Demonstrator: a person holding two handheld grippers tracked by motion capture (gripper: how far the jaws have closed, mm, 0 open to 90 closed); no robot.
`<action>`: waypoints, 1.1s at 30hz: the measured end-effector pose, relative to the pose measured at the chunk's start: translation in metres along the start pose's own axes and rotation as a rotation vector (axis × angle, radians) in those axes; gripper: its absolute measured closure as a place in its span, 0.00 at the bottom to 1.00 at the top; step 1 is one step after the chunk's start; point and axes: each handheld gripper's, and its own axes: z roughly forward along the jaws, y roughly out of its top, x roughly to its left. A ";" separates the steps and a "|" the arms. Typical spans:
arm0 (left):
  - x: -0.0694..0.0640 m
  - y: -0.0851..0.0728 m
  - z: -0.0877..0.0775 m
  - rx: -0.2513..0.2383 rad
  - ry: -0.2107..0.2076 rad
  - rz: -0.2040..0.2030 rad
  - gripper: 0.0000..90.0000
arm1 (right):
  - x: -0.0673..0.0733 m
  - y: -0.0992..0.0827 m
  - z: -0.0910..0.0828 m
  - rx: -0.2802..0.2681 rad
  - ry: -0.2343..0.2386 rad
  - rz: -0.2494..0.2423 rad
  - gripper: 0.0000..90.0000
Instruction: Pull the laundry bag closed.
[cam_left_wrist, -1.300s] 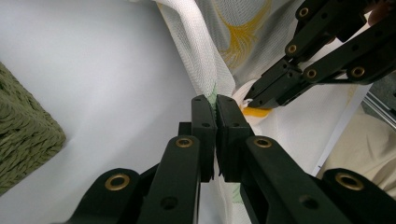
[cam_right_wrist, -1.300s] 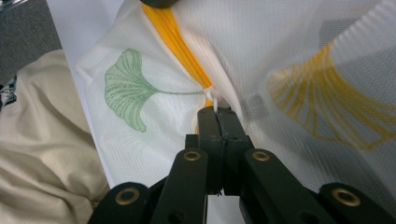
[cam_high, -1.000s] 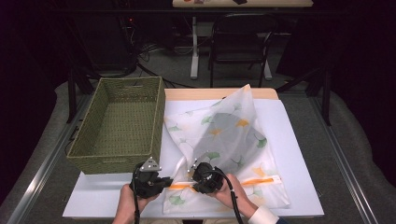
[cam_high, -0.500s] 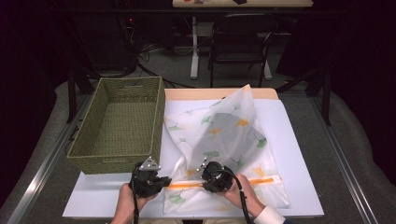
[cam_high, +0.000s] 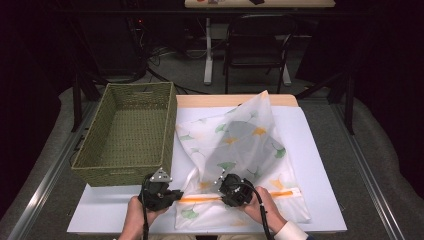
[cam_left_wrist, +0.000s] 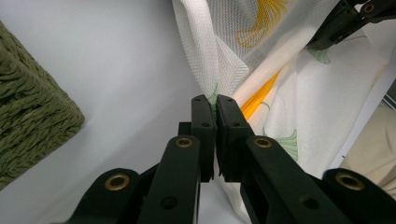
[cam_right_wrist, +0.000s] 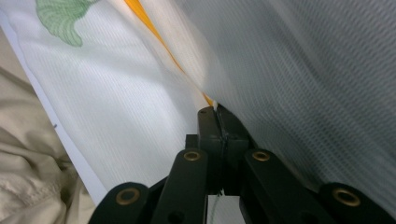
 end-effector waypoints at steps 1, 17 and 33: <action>0.000 0.000 0.000 -0.001 0.000 -0.001 0.97 | 0.000 -0.001 0.000 0.004 -0.006 -0.002 1.00; 0.002 -0.001 0.002 0.005 -0.005 -0.010 0.97 | -0.012 -0.019 -0.009 0.028 -0.061 0.033 1.00; 0.003 -0.001 0.003 0.010 -0.004 -0.019 0.97 | -0.028 -0.040 -0.021 0.039 -0.094 0.090 1.00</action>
